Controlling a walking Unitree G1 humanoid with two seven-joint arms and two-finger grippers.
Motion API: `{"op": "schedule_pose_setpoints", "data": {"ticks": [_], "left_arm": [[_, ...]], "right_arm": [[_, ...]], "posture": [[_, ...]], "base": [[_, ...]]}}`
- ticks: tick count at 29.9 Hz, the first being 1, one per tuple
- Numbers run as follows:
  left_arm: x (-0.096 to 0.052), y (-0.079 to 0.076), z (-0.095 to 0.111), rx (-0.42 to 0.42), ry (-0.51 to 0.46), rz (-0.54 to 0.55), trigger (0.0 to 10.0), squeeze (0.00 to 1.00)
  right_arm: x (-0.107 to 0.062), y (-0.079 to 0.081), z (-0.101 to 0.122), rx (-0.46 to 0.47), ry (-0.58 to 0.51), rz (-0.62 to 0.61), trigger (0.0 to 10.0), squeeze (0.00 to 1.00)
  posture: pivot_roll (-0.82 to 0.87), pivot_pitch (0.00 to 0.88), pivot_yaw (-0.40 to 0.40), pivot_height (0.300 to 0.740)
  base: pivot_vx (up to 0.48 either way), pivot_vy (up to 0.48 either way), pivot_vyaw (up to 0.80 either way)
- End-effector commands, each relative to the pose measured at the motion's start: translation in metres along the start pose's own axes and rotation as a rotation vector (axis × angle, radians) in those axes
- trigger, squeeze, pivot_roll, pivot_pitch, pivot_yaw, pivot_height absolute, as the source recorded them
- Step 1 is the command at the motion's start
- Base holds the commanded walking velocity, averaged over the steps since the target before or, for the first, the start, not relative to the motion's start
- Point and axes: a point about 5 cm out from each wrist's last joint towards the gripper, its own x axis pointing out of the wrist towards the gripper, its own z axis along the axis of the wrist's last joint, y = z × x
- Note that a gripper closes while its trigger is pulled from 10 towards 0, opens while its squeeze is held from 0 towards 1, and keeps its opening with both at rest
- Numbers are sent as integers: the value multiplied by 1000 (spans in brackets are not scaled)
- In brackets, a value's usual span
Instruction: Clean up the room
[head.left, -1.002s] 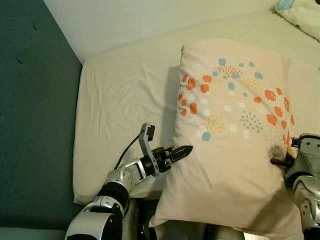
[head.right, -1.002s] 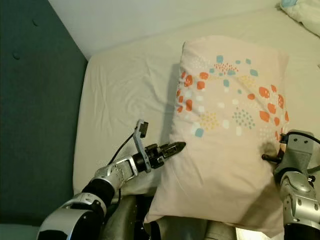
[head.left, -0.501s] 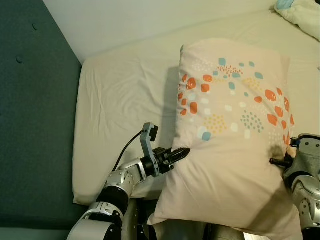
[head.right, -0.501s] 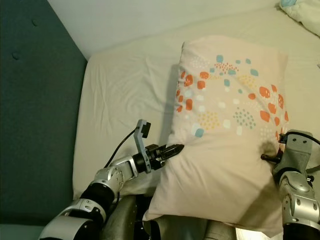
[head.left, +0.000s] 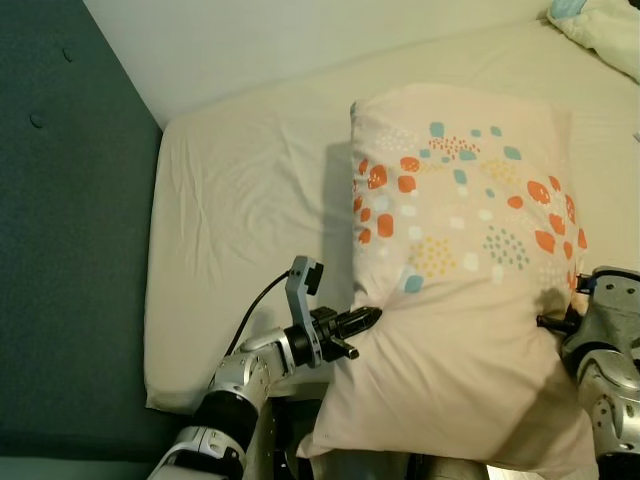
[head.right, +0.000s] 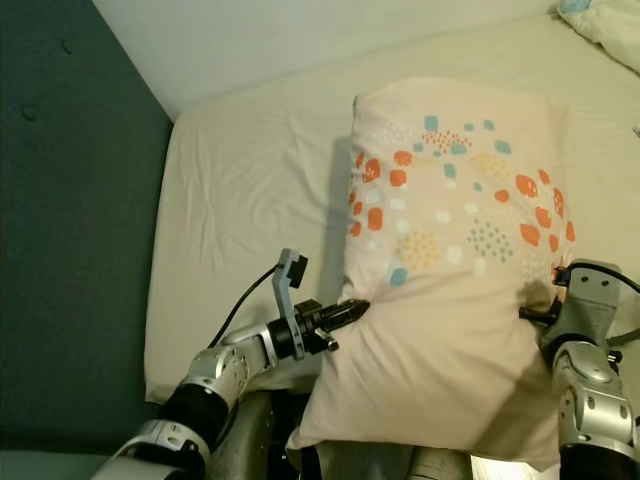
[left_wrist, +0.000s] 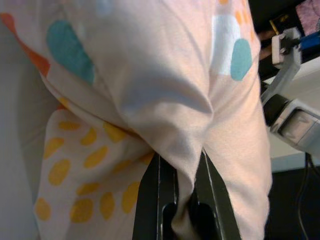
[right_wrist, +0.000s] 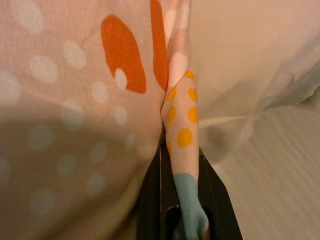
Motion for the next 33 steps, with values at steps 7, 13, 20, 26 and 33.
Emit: {"op": "schedule_pose_setpoints", "data": {"ticks": [7,13,20,26,33], "left_arm": [[2,3,60,147,-178,79,0,0],[-35,22,121,275,-315,245,0,0],[-78,24,160,419,-396,404,0,0],[-94,24,166,486,-394,504,0,0],[-128,21,170,568,-411,702,0,0]], "right_arm": [[5,81,43,63,-136,244,0,0],[-4,141,76,75,-236,442,0,0],[-23,196,98,104,-311,645,0,0],[-35,219,96,119,-301,757,0,0],[-55,260,81,35,-257,960,0,0]], "posture": [[-120,218,146,601],[-99,147,114,601],[-73,94,84,601],[-63,82,73,601],[-36,69,51,601]], "base": [[0,0,0],[0,0,0],[0,0,0],[0,0,0],[0,0,0]]}}
